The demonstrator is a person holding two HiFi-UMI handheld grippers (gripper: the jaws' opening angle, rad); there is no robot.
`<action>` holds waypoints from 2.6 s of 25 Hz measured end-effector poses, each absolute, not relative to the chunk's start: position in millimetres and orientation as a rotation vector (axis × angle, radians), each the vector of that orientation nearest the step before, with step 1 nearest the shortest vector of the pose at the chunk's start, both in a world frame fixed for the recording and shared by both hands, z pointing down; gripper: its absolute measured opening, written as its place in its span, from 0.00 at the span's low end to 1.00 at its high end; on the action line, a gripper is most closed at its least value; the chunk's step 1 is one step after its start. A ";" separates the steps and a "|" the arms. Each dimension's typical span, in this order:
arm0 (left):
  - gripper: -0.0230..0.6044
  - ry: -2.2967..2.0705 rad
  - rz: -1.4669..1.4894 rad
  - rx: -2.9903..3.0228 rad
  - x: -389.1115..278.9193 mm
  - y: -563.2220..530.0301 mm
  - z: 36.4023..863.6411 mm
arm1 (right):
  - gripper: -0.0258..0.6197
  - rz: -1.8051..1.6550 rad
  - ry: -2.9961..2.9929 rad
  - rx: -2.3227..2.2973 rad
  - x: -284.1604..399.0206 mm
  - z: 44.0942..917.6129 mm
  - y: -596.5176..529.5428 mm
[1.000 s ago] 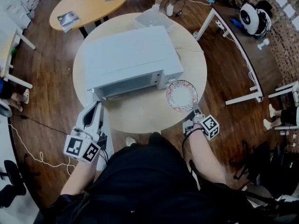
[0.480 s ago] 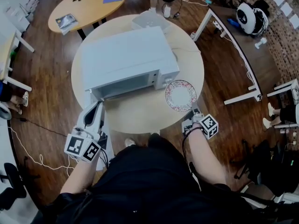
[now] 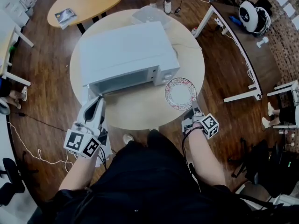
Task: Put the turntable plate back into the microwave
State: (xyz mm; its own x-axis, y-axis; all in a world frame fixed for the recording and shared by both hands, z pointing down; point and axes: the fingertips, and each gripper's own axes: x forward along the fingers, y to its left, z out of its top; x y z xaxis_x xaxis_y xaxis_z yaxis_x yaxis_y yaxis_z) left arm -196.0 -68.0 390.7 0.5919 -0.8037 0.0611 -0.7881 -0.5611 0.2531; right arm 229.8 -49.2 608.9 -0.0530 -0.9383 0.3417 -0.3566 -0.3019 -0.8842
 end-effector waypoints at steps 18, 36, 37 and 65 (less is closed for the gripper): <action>0.04 -1.413 -0.105 2.518 -219.2 -55.8 386.5 | 0.08 -1.438 1.449 -1.617 199.9 614.1 -58.4; 0.04 -1.417 -0.108 2.505 -231.3 -49.9 387.6 | 0.08 -1.539 1.588 -1.525 131.1 612.2 -62.6; 0.04 -1.421 -0.108 2.506 -231.9 -49.0 386.4 | 0.08 -1.546 1.592 -1.514 127.1 612.0 -62.9; 0.04 -1.671 -0.120 2.417 -270.2 -35.8 377.1 | 0.08 -1.700 1.881 -1.259 21.1 608.9 -119.5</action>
State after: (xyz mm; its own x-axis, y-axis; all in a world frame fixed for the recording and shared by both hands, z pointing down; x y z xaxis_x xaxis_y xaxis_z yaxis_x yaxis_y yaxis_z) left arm -270.2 -35.8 377.1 0.3575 -0.9328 0.0464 -0.9165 -0.3408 0.2095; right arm 21.1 -119.5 608.9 -0.5658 -0.7607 0.3182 -0.3936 -0.0900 -0.9149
